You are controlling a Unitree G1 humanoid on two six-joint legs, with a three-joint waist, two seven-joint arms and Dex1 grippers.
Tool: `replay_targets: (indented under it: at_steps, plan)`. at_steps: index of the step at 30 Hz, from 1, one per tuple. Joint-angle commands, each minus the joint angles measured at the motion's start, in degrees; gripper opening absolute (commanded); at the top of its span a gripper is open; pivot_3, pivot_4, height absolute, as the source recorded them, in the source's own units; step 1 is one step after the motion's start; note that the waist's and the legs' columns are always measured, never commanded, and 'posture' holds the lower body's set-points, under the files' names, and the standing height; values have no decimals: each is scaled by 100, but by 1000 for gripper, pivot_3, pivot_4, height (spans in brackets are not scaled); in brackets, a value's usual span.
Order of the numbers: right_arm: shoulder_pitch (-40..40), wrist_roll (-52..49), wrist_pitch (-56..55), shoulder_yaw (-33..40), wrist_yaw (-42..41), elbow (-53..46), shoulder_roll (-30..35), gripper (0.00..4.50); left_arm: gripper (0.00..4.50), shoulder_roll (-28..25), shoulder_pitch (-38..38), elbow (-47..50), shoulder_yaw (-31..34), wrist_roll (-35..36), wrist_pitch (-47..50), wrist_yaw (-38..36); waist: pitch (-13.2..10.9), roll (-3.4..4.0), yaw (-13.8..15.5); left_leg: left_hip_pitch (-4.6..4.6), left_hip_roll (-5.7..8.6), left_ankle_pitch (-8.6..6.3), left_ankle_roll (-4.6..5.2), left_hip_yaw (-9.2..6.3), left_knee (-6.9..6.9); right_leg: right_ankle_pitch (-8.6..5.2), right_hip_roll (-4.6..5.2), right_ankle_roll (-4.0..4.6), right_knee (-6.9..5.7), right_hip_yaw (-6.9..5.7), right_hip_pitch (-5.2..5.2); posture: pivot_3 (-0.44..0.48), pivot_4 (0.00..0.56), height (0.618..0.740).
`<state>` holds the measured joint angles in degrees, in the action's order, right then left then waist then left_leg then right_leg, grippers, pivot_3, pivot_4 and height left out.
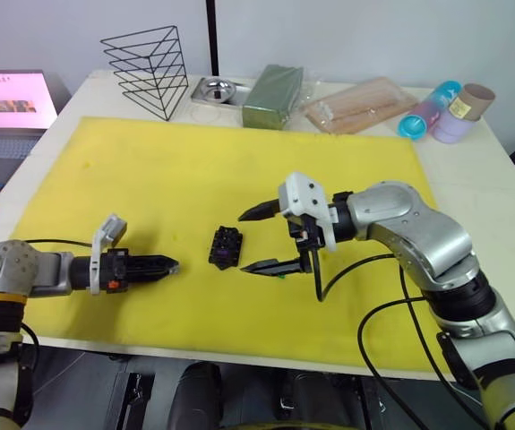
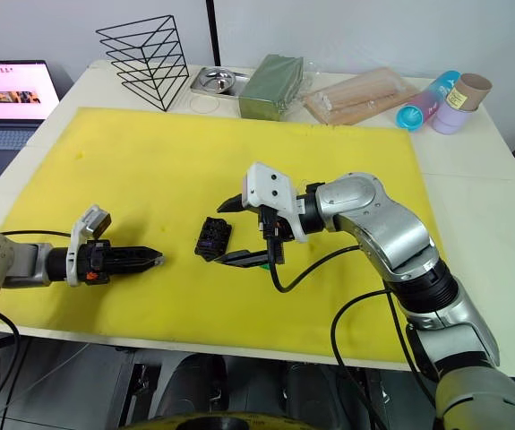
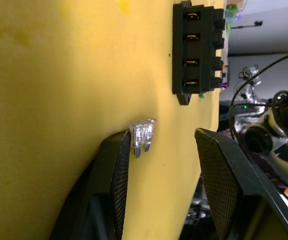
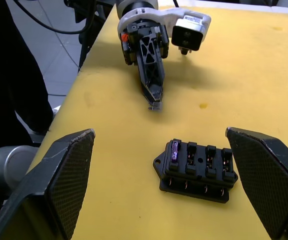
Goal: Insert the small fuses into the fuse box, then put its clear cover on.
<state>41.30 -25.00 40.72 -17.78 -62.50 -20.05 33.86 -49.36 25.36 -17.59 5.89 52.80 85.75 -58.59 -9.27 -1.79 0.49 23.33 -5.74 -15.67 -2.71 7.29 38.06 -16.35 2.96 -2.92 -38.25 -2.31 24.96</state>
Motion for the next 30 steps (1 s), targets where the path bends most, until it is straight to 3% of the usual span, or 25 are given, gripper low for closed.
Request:
replay_targets:
  at_steps: [1, 6, 7, 11, 14, 21, 25, 30]
  plan:
    - [59, -38, -45, 96, 2, -139, 28, 4500, 1786, 20, -195, 47, -196, -248, -33, 80, 1, 2, -7, 0, 0, 0, 0, 0, 0, 0, 0, 0, 0, 0, 0, 0, 150, 740]
    - [44, -19, -77, 91, 1, -129, 41, 4500, 149, -37, -582, 124, -357, -568, -421, 81, 9, 16, -45, -3, 0, 0, 0, 1, 0, 0, 0, 0, -1, 1, 0, 0, 150, 740]
    - [45, -15, -87, 90, -2, -116, 42, 4500, 27, -28, -590, 98, -348, -595, -448, 92, 14, 25, -50, -5, -1, 0, 0, 1, 0, 0, 0, 0, -4, 1, -1, 0, 150, 740]
    - [50, 4, -128, 79, -16, -76, 38, 4500, 27, -39, -644, 61, -218, -558, -457, 56, 32, 55, -116, -15, -2, 0, 0, -1, -1, -1, -3, 1, -13, 1, -7, 0, 150, 740]
    - [50, 20, -157, 76, -39, -45, 54, 4500, 27, 44, -673, 303, 411, -145, -126, 149, 36, 62, -134, -17, -2, 0, 0, -1, -1, -1, -4, 1, -14, 1, -8, 0, 150, 740]
    - [159, -419, 300, 390, -71, -20, 68, 4500, 27, 83, -1173, 2536, 1486, 651, -695, 47, 31, 52, -122, 4, -8, 0, -1, -1, -1, 0, -5, 0, -11, 5, 11, 0, 150, 740]
    - [151, -586, 470, 482, -4, -84, 55, 4500, 27, 281, -1543, 3929, 1413, 38, -2453, -179, 33, 48, -114, 3, -4, 0, -2, -3, 6, 0, 0, 0, -9, 5, 2, 0, 150, 740]
    - [-27, -337, 199, 271, 152, -240, 60, 3330, 0, 436, -1633, 4429, 694, -1209, -4679, -544, 33, 48, -114, 1, -5, -1, -1, -3, 4, 0, -6, 0, -4, 5, 0, 0, 150, 740]
